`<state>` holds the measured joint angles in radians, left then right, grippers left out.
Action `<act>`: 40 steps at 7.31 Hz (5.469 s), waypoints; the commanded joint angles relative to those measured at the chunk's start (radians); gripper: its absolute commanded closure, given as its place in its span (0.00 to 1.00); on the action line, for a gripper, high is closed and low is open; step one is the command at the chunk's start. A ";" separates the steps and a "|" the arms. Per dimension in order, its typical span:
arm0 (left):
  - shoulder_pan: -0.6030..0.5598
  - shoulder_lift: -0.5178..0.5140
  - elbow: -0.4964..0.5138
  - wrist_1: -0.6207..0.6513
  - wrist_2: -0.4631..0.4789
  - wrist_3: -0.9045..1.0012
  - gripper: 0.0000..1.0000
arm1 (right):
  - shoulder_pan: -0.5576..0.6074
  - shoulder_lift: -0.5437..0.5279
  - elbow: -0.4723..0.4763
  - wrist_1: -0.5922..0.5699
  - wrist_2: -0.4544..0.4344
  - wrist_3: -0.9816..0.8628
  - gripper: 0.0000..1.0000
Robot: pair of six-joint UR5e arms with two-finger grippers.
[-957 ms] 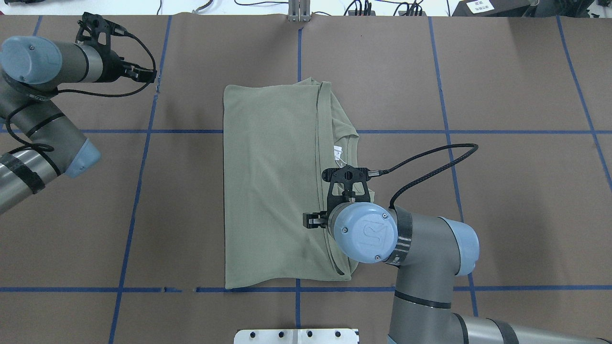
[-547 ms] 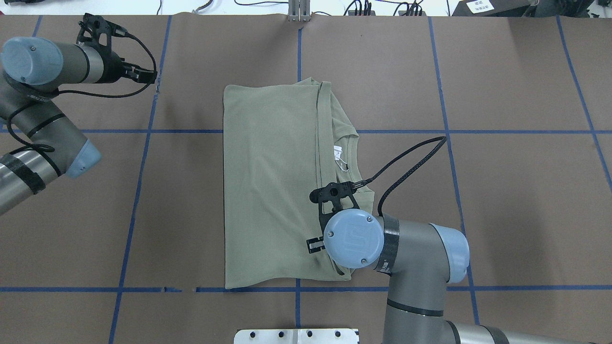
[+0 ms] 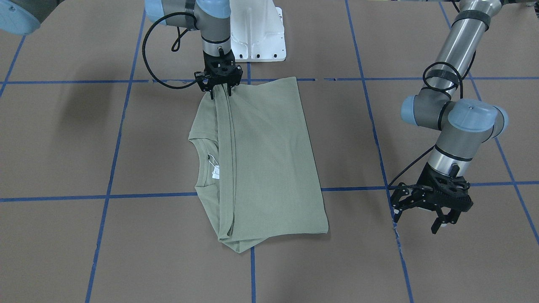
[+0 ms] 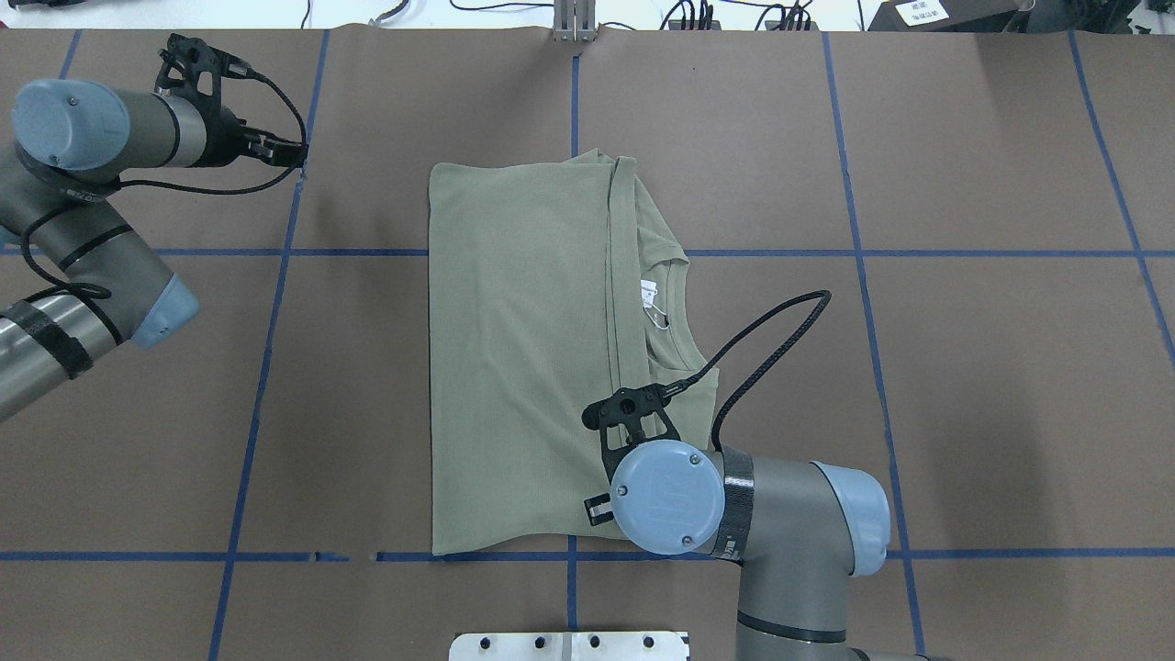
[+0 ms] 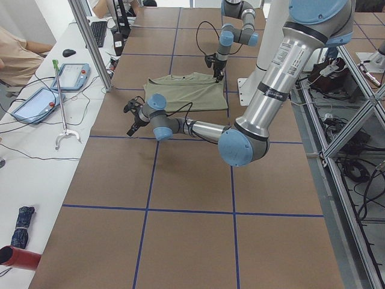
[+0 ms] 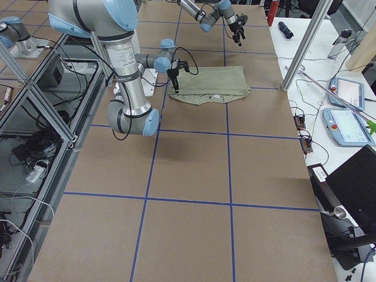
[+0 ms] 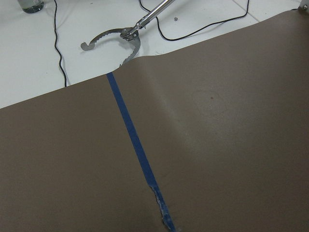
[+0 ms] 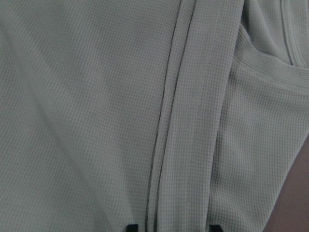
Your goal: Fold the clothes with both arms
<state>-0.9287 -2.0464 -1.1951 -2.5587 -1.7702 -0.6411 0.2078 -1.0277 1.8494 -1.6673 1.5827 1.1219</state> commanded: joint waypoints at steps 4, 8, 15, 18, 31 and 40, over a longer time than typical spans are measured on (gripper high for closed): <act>0.008 0.000 0.000 0.000 0.001 -0.003 0.00 | -0.004 0.000 0.001 0.001 -0.007 0.001 0.97; 0.008 0.000 0.000 0.000 0.000 -0.003 0.00 | 0.024 -0.006 0.011 0.001 -0.010 0.004 1.00; 0.008 0.000 0.002 0.000 0.001 -0.005 0.00 | -0.077 -0.150 0.119 0.004 -0.117 0.307 0.77; 0.008 0.000 0.002 0.002 0.000 -0.005 0.00 | -0.084 -0.141 0.119 0.012 -0.148 0.345 0.00; 0.416 0.399 -0.835 0.287 -0.001 -0.800 0.00 | 0.148 -0.305 0.140 0.627 -0.098 0.585 0.00; 0.758 0.218 -0.770 0.607 0.228 -1.158 0.33 | 0.147 -0.308 0.137 0.627 -0.110 0.588 0.00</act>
<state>-0.1859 -1.8245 -1.9672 -1.9515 -1.5535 -1.7401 0.3544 -1.3361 1.9866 -1.0400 1.4726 1.7103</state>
